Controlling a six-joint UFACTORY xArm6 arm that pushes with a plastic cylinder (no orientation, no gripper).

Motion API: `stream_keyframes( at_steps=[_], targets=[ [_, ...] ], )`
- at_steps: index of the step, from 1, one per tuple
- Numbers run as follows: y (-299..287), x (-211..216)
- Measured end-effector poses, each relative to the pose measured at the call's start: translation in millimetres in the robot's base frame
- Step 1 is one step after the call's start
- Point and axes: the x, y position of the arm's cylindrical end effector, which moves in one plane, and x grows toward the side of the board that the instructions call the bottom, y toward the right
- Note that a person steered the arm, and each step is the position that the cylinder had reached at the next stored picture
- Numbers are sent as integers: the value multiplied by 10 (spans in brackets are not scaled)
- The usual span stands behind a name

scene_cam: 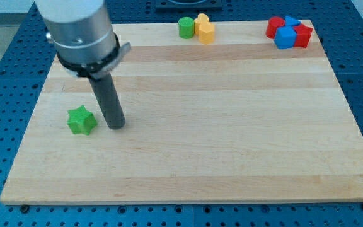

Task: Move the green star towards top of the board

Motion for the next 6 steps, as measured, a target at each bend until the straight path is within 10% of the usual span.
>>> stream_keyframes(
  at_steps=[6],
  targets=[
    [-1158,-291]
  ],
)
